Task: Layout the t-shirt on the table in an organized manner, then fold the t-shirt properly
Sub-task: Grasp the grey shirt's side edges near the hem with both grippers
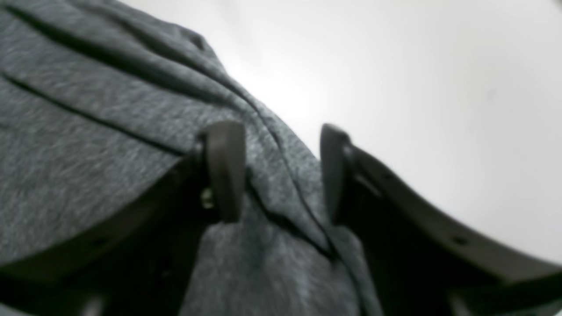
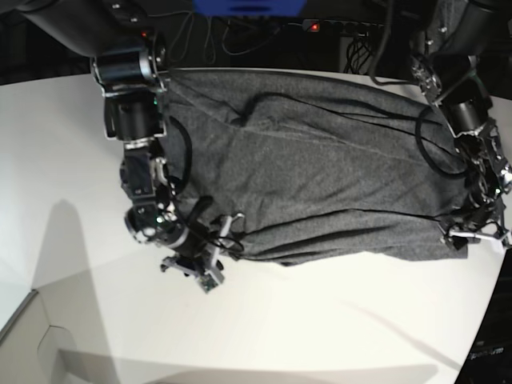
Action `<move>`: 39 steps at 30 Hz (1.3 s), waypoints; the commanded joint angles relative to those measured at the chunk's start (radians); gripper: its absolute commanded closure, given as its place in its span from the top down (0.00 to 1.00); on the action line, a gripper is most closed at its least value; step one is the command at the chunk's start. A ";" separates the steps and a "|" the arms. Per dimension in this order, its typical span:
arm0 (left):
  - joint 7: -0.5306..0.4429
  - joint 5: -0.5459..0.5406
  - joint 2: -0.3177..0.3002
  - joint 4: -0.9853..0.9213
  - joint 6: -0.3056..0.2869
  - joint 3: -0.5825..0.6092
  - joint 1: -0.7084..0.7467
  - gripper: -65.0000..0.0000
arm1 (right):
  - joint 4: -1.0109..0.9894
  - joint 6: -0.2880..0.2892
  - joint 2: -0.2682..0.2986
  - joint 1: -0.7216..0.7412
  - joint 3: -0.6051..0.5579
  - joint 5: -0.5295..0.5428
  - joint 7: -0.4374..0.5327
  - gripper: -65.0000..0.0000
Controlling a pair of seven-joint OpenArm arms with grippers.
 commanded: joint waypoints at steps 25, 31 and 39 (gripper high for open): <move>-0.022 -0.010 -0.016 0.016 -0.006 -0.002 -0.027 0.75 | -0.225 -0.002 -0.004 0.116 -0.004 0.015 0.087 0.00; -0.022 -0.010 -0.019 0.016 -0.006 -0.002 -0.027 0.75 | -0.159 -0.002 -0.001 0.079 -0.001 0.015 0.085 0.00; -0.022 -0.010 -0.019 0.016 -0.007 -0.002 -0.027 0.75 | 0.094 -0.001 0.007 -0.039 -0.001 0.016 0.015 0.00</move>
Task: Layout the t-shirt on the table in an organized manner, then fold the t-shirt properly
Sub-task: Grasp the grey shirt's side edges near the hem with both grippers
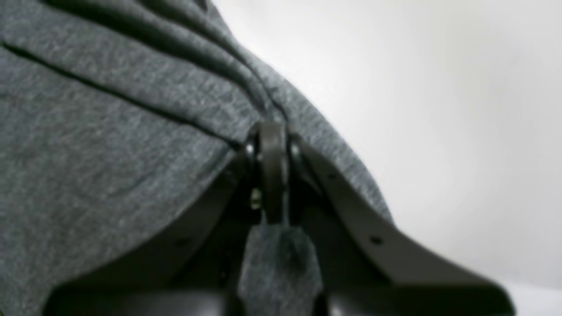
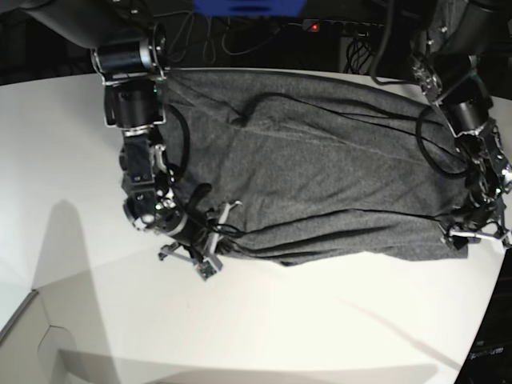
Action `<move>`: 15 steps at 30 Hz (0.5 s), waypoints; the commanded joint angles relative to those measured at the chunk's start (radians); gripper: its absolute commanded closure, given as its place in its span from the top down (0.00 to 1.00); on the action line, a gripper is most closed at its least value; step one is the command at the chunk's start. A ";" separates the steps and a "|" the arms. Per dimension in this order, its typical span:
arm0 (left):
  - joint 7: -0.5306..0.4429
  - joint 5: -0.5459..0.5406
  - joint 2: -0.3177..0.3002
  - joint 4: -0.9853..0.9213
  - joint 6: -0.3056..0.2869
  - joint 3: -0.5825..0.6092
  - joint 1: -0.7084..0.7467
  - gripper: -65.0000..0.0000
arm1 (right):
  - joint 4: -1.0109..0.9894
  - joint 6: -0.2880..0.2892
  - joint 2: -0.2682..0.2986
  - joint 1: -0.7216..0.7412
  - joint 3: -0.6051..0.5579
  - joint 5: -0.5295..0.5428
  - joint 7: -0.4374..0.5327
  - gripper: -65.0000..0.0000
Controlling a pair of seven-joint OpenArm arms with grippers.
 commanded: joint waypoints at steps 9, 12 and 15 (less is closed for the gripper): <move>-0.021 -0.010 -0.015 0.016 -0.007 -0.002 -0.028 0.75 | -0.119 -0.003 -0.006 0.138 -0.002 0.015 0.007 0.26; -0.021 -0.010 -0.015 0.016 -0.007 -0.002 -0.028 0.75 | -0.216 -0.003 -0.006 0.184 -0.002 0.015 0.013 0.44; -0.021 -0.010 -0.015 0.017 -0.007 -0.002 -0.028 0.75 | -0.295 -0.003 -0.006 0.224 -0.002 0.015 0.015 0.55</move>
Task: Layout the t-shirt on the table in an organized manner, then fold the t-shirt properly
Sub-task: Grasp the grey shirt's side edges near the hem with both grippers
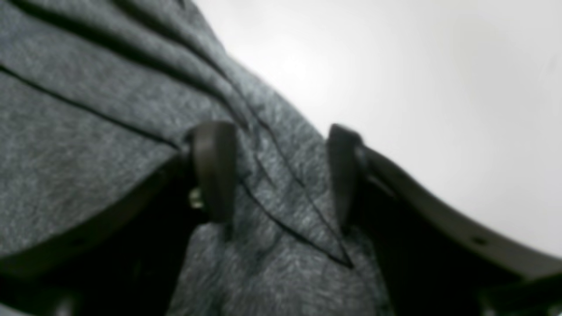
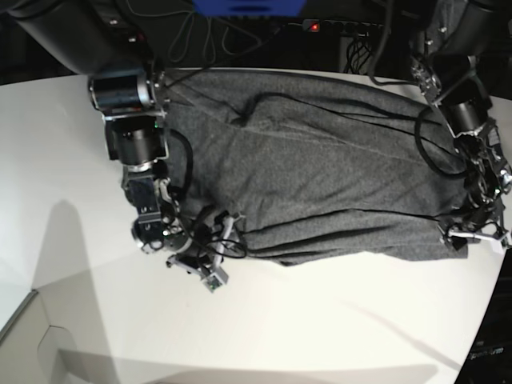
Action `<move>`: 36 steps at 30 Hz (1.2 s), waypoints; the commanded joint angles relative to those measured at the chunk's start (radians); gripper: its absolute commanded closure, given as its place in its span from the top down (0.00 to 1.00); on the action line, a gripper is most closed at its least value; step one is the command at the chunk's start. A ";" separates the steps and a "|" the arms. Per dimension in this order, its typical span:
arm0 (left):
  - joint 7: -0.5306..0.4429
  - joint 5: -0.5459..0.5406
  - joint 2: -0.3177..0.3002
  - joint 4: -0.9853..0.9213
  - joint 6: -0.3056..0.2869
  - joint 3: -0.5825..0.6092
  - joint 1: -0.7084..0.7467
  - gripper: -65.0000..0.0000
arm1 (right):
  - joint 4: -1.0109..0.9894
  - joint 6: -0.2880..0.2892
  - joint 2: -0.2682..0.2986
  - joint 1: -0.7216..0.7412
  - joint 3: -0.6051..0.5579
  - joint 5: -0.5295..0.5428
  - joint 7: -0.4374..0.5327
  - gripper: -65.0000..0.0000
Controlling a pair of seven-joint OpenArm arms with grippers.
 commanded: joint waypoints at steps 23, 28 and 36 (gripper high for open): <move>-0.020 -0.009 -0.018 0.016 -0.006 -0.002 -0.027 0.75 | -0.122 0.000 0.000 0.065 -0.001 0.014 0.082 0.20; -0.020 -0.009 -0.020 0.016 -0.006 -0.002 -0.027 0.75 | -0.154 0.000 0.003 0.074 -0.001 0.014 0.084 0.00; -0.020 -0.009 -0.020 0.016 -0.006 -0.002 -0.025 0.75 | -0.151 0.000 0.003 0.076 -0.001 0.014 0.082 0.00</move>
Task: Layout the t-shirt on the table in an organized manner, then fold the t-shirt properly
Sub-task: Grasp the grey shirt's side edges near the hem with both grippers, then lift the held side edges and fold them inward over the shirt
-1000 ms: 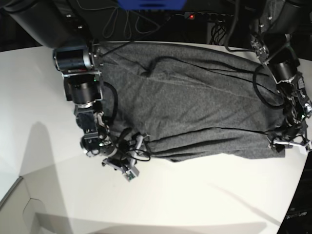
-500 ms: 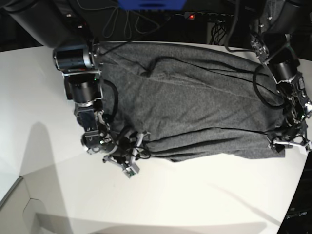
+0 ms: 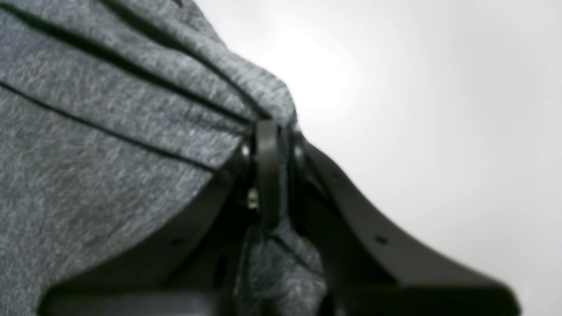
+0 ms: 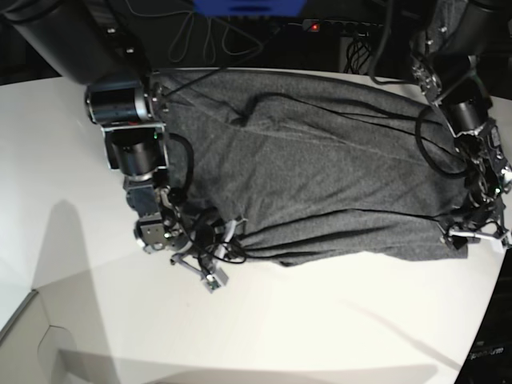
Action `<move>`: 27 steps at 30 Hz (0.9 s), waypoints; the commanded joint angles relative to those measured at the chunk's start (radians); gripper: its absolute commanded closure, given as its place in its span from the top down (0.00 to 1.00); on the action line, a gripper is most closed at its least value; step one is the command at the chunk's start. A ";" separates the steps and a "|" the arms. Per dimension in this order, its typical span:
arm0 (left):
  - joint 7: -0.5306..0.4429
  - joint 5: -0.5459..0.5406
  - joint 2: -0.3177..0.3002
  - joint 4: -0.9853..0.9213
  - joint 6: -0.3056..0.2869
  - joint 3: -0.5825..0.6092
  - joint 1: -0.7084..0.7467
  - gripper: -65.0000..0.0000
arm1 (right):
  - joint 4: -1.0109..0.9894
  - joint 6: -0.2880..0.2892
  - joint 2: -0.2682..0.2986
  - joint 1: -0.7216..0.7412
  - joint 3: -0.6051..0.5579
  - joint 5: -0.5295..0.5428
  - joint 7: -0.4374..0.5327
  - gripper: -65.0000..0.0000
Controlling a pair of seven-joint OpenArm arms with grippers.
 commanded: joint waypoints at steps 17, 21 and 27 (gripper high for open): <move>-0.021 -0.009 -0.027 0.017 -0.006 -0.003 -0.010 0.75 | 0.630 0.001 0.020 -0.350 -0.001 -0.005 -0.021 0.00; -0.021 -0.009 -0.027 0.017 -0.006 -0.003 -0.010 0.75 | 0.690 0.001 0.037 -0.421 -0.001 -0.005 -0.021 0.00; -0.021 -0.009 -0.027 0.019 -0.006 -0.003 -0.010 0.75 | 0.702 0.001 0.048 -0.459 -0.001 -0.005 -0.021 0.00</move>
